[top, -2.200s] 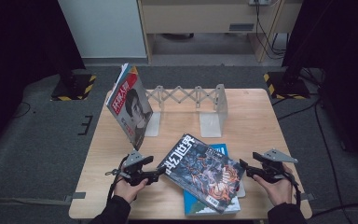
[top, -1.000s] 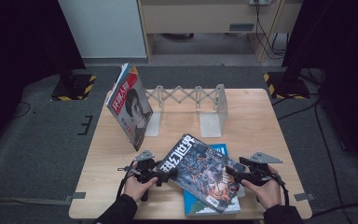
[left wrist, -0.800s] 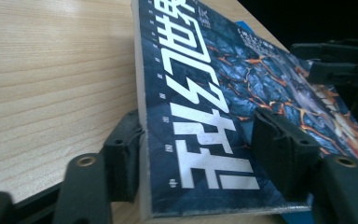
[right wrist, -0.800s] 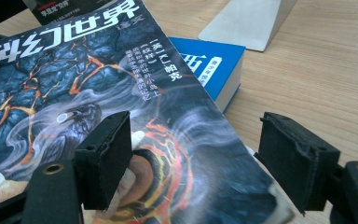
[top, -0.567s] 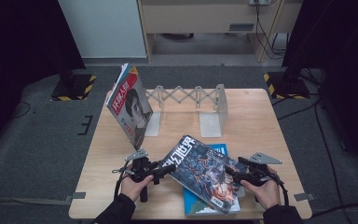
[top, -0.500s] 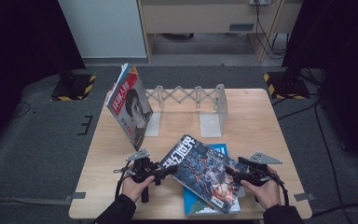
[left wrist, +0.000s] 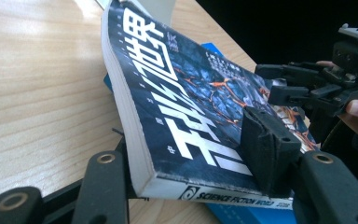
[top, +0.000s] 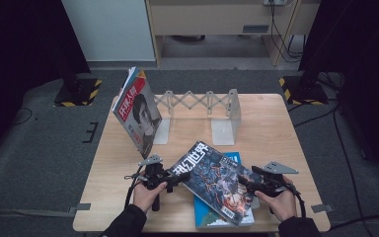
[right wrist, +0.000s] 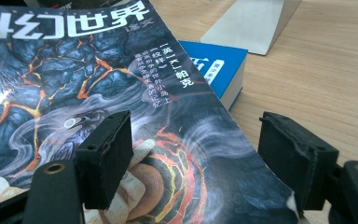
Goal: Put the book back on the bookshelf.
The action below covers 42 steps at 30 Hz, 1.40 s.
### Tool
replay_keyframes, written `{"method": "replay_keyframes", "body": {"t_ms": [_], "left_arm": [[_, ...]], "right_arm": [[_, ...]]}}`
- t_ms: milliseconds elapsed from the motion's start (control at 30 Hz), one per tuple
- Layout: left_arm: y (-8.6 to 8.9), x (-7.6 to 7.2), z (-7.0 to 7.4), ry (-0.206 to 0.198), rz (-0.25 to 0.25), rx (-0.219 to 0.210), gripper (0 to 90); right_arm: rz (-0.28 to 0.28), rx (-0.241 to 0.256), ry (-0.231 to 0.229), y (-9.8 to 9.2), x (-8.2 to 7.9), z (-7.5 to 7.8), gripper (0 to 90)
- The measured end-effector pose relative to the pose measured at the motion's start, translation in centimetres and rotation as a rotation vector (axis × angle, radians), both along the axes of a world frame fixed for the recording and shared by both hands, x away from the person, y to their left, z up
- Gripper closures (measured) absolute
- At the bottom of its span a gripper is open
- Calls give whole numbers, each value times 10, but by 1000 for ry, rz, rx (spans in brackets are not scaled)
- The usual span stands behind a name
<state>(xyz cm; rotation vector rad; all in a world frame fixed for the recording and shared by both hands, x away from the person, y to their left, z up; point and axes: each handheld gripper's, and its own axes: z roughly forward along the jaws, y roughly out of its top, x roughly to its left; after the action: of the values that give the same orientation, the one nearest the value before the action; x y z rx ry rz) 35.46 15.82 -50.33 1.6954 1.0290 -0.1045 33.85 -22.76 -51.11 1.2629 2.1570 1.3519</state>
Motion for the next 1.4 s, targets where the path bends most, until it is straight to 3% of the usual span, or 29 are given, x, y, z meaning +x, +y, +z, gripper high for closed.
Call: {"method": "replay_keyframes", "body": {"t_ms": [67, 300, 400, 533, 800, 1100, 1233, 1400], "left_arm": [[0, 1, 0, -10, 1, -10, 472], [2, 2, 0, 20, 16, -35, 554], [1, 0, 3, 10, 27, -48, 584], [0, -2, 14, -14, 36, -75, 633], [-5, -8, 36, -68, 47, -60, 666], [1, -6, 56, -74, 70, -104, 721], [3, -6, 62, -66, 84, -118, 739], [1, -6, 74, -88, 78, -129, 758]], "right_arm": [[1, 2, 2, 0, 0, 0, 266], [4, -1, -2, 1, 0, 0, 268], [5, 4, 5, 1, 1, 0, 268], [7, 2, 13, 0, 2, 2, 287], [-45, 10, -14, -15, 3, 8, 300], [-118, -24, -20, -34, 6, 9, 296], [-130, -53, -16, -39, 6, 8, 295], [-141, -66, -8, -42, 8, 6, 295]]}}
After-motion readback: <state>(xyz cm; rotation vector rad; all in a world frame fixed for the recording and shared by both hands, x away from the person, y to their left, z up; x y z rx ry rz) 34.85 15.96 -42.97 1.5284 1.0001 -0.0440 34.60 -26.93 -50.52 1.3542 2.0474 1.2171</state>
